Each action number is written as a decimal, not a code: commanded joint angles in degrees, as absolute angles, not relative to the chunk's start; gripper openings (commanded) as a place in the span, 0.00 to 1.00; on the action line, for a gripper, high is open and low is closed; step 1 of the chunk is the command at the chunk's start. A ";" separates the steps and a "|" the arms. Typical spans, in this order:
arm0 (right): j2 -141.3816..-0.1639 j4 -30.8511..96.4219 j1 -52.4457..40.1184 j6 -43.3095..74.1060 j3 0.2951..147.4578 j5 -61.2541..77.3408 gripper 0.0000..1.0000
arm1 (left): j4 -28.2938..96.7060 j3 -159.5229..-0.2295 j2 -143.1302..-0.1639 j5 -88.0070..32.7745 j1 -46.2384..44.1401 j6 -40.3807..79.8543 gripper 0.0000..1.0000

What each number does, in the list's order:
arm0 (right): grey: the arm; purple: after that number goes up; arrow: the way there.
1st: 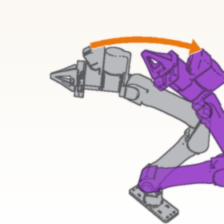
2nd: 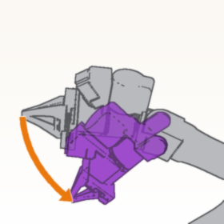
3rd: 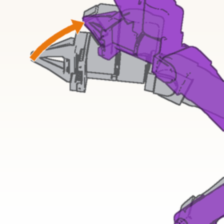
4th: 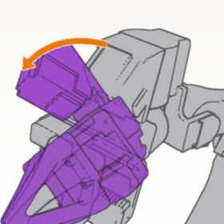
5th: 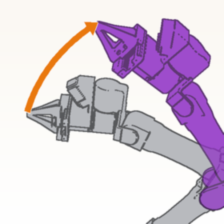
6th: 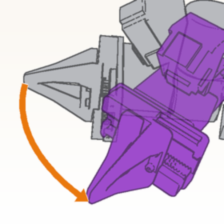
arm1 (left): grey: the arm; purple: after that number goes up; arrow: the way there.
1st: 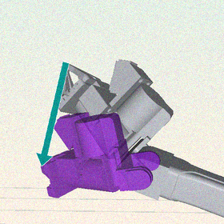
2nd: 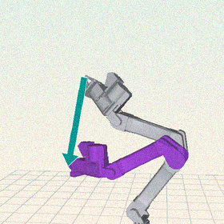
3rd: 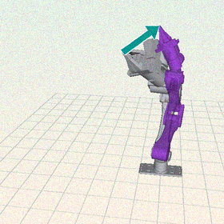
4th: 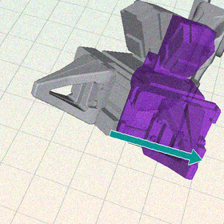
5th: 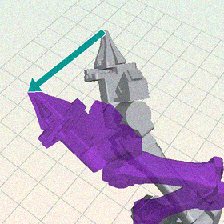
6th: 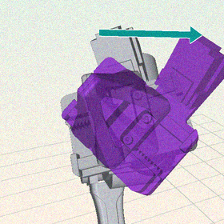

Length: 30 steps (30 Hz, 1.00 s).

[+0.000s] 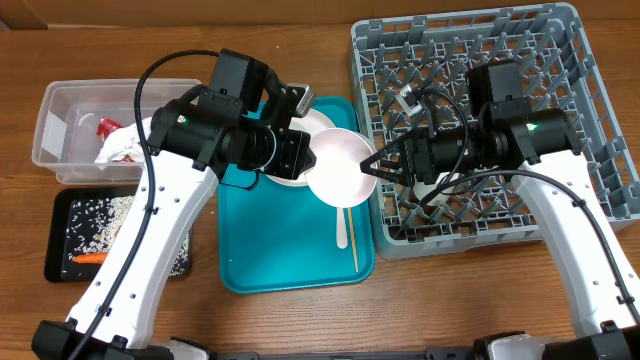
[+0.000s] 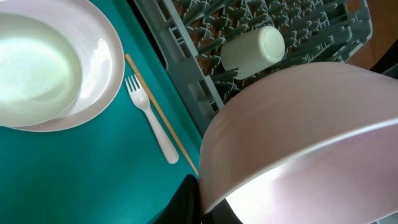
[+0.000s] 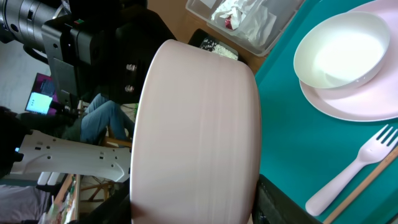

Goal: Sort waste into correct bins and load items into the dishwasher
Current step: 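Close the right gripper on the pink bowl held by the left gripper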

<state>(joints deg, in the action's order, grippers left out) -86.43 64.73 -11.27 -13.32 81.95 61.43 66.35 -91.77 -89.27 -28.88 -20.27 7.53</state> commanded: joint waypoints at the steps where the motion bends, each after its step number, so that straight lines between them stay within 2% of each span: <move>1: -86.39 64.58 -11.62 -14.31 81.67 63.83 0.43 | 65.89 -92.58 -89.69 -29.36 -20.67 8.34 0.06; 7: -86.39 64.55 -11.62 -14.31 81.67 63.81 0.42 | 65.93 -92.58 -89.69 -29.39 -20.67 8.36 0.13; 15: -86.39 64.55 -11.62 -14.28 81.67 62.54 0.42 | 65.93 -92.55 -89.69 -29.39 -20.67 8.34 0.29; 25: -86.39 64.27 -11.62 -14.24 81.67 61.84 0.43 | 65.98 -92.55 -89.69 -29.41 -20.67 8.36 0.32; 30: -86.39 61.73 -11.62 -8.93 81.67 57.76 0.43 | 65.98 -92.58 -89.69 -29.39 -20.67 8.36 0.32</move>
